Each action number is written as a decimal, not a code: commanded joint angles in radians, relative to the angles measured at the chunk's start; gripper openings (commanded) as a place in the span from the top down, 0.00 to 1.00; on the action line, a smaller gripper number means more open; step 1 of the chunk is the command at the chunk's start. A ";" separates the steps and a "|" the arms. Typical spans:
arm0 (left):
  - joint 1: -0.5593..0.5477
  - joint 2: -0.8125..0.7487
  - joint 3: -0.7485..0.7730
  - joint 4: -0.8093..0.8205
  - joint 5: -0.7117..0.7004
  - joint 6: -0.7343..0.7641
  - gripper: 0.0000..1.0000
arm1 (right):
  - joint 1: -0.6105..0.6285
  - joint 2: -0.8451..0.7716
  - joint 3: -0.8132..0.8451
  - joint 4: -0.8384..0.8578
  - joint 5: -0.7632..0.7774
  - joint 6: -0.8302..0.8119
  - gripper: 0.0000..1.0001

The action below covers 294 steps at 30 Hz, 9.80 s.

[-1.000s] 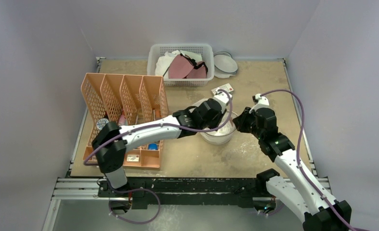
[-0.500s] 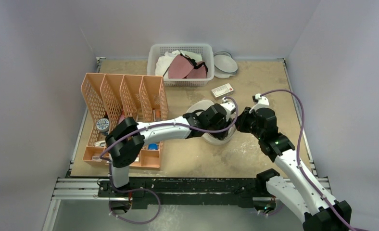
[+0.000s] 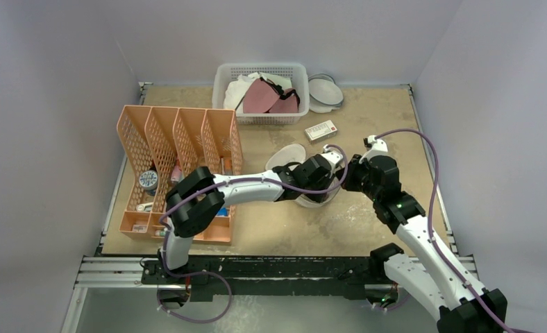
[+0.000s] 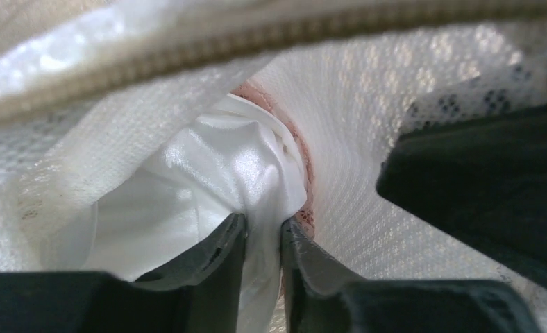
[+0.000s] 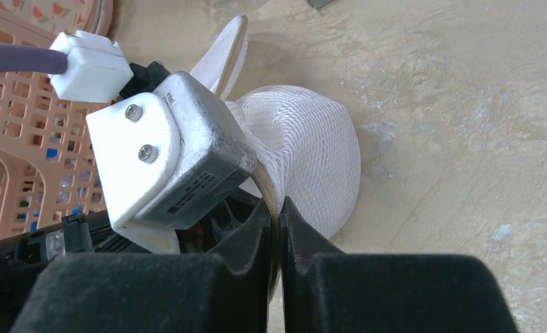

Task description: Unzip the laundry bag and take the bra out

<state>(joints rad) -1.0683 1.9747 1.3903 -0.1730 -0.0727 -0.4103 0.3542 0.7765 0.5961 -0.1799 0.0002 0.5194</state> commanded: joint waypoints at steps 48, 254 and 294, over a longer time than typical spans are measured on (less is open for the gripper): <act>0.117 -0.510 0.277 0.006 -0.423 -0.036 1.00 | -0.001 0.013 0.002 0.049 -0.011 -0.024 0.96; -0.080 -0.366 -0.431 0.245 -0.079 -0.276 0.62 | -0.001 -0.058 -0.253 -0.021 -0.044 0.337 0.98; -0.167 -0.065 -0.030 -0.092 -0.364 -0.090 0.75 | -0.002 -0.095 -0.263 0.034 -0.088 0.261 0.99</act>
<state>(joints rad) -1.2320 1.9095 1.3228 -0.2646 -0.3878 -0.5262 0.3534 0.6865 0.3305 -0.1745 -0.0780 0.7990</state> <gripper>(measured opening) 0.269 0.013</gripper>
